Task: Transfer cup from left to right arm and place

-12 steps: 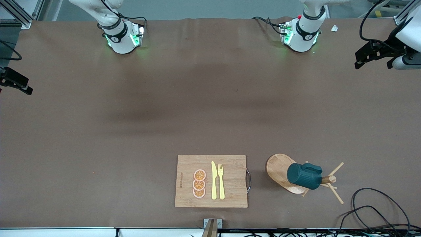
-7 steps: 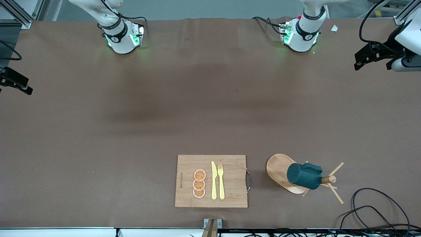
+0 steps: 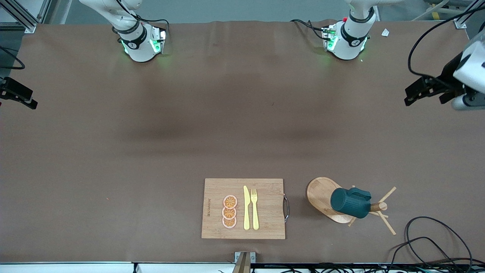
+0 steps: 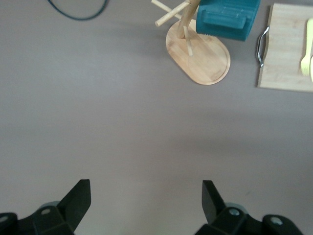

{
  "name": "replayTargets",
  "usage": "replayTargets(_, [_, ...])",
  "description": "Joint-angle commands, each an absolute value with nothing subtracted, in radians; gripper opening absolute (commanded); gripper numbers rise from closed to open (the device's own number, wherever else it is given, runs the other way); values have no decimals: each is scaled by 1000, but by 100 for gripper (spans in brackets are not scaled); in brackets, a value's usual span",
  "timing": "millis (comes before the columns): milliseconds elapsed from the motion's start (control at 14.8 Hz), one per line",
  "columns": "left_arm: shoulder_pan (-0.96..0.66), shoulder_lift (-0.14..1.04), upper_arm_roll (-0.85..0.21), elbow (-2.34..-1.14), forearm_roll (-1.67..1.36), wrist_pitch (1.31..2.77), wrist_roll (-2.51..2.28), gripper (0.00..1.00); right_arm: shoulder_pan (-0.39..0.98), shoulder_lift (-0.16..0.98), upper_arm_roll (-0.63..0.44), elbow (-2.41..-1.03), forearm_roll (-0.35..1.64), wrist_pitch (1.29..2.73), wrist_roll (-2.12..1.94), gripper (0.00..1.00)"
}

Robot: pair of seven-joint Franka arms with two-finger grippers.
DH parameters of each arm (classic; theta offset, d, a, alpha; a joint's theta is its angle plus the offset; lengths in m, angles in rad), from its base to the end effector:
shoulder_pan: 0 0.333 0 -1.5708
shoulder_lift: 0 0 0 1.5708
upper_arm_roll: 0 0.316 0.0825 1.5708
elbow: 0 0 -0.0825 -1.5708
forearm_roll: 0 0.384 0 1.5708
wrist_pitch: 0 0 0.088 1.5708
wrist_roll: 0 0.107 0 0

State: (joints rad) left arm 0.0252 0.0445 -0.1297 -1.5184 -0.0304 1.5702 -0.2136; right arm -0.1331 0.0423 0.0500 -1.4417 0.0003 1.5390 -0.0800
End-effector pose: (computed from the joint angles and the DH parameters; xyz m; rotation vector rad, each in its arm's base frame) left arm 0.5652 -0.0608 0.6245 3.1001 0.1693 0.0029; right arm 0.5629 -0.0476 0.6587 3.1383 -0.0050 0.0864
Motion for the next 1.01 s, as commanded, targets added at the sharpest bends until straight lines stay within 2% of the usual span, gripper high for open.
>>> replayTargets(0, [23,126,-127,-1457,-101,1615,-322,100,-140,49,51,-1425,14,1528,-94,100])
replayTargets(270, [17,190,-132,-1466,-110,1796,-584,100,-141,49,49,-1425,14,1528,-94,100])
replayTargets(943, [3,414,-137,-1462,-291,2083,-1101,100,-137,51,51,-1424,14,1529,-91,100])
